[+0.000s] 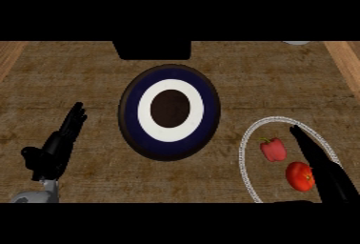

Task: Pick the bell pepper from the placemat and place it in the plate

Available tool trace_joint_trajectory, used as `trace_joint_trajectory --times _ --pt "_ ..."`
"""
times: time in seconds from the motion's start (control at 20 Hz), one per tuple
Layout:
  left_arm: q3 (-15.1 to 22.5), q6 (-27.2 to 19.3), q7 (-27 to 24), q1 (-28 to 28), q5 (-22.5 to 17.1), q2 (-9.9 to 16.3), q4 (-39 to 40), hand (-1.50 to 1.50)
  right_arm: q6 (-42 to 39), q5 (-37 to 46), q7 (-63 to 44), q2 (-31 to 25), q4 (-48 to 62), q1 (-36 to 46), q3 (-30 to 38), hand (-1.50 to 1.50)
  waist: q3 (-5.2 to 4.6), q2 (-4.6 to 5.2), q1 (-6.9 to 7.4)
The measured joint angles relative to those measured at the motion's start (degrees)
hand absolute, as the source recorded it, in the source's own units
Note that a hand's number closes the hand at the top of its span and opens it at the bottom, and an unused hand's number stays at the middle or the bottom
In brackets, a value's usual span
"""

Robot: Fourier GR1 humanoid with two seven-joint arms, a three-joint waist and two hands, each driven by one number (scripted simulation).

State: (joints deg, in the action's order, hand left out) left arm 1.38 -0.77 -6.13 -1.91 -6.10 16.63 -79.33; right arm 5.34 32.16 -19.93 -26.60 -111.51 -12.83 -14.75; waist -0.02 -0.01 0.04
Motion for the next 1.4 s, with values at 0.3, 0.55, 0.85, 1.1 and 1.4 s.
trace_joint_trajectory --times 0.3,0.55,0.85,1.1,1.4 --pt "-1.5 1.1 -0.4 -0.6 0.9 -0.4 1.4 0.0 -3.6 2.7 -0.4 1.5 6.0 2.7 0.6 -1.5 0.02 0.01 -0.02" --pt "-2.4 1.7 -0.3 -1.0 1.8 -1.4 1.5 0.0 -5.8 4.9 0.4 4.5 11.6 6.7 1.6 -1.5 0.02 0.01 -0.01" --pt "-3.2 2.2 0.3 -0.7 3.2 -2.7 0.5 0.0 -6.1 9.1 1.7 6.8 16.7 8.2 3.4 -1.5 0.03 0.0 -0.01" --pt "-4.3 3.1 -0.9 -1.9 4.3 -3.2 2.7 0.0 -4.2 11.9 4.4 9.9 24.5 12.3 4.8 1.5 -0.28 -0.18 0.0" --pt "-5.0 3.9 -0.1 -1.0 4.3 -3.3 0.9 0.0 -6.6 11.7 9.5 10.0 27.7 14.5 5.0 1.5 -0.69 -0.46 -0.02"
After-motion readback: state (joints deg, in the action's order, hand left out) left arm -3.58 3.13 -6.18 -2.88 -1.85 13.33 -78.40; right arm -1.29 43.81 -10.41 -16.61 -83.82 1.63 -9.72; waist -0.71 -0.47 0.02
